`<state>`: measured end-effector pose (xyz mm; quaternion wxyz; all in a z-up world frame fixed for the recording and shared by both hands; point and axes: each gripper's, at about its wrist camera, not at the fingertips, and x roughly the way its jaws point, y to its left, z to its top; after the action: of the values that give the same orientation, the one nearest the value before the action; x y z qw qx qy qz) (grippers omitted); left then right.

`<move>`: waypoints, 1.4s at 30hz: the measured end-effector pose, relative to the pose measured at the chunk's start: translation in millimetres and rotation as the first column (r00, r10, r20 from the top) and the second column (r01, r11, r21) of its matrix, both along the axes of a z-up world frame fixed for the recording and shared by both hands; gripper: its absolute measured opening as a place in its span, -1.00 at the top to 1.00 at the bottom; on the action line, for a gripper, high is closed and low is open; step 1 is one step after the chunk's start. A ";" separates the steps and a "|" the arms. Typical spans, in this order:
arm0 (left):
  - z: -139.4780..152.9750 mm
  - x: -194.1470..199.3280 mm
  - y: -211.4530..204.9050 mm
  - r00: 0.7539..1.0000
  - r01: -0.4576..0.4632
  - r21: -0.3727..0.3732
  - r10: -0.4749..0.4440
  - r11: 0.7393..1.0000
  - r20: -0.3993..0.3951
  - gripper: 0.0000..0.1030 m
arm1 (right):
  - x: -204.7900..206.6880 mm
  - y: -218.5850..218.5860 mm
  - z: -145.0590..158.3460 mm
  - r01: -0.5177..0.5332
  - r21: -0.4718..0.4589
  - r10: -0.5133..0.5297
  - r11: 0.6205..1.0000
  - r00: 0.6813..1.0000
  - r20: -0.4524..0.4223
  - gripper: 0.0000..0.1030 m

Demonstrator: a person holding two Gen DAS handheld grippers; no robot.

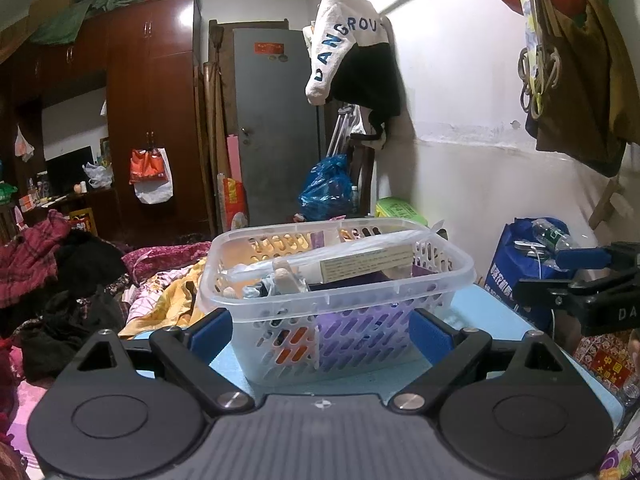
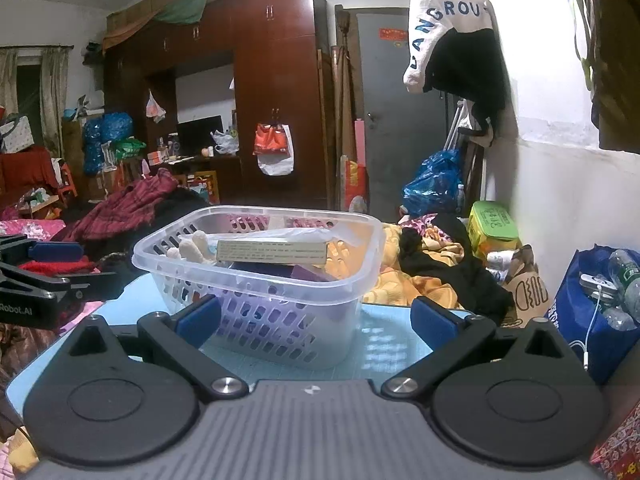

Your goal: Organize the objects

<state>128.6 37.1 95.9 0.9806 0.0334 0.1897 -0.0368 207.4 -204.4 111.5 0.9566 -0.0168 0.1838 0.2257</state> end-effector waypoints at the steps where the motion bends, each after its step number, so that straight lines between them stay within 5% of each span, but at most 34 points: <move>1: 0.0 0.1 0.4 1.000 0.000 0.003 0.000 1.000 0.002 -0.87 | -0.4 0.2 -0.1 -0.003 -0.003 0.003 1.000 1.000 -0.001 -1.00; 42: -3.3 3.8 -4.2 1.000 0.008 0.002 -0.008 1.000 -0.011 -0.87 | -0.6 5.2 -3.2 -0.014 -0.013 0.014 1.000 1.000 0.004 -1.00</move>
<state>132.4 32.9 92.6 0.9794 0.0350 0.1948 -0.0406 206.8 -199.2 108.3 0.9553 -0.0247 0.1830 0.2311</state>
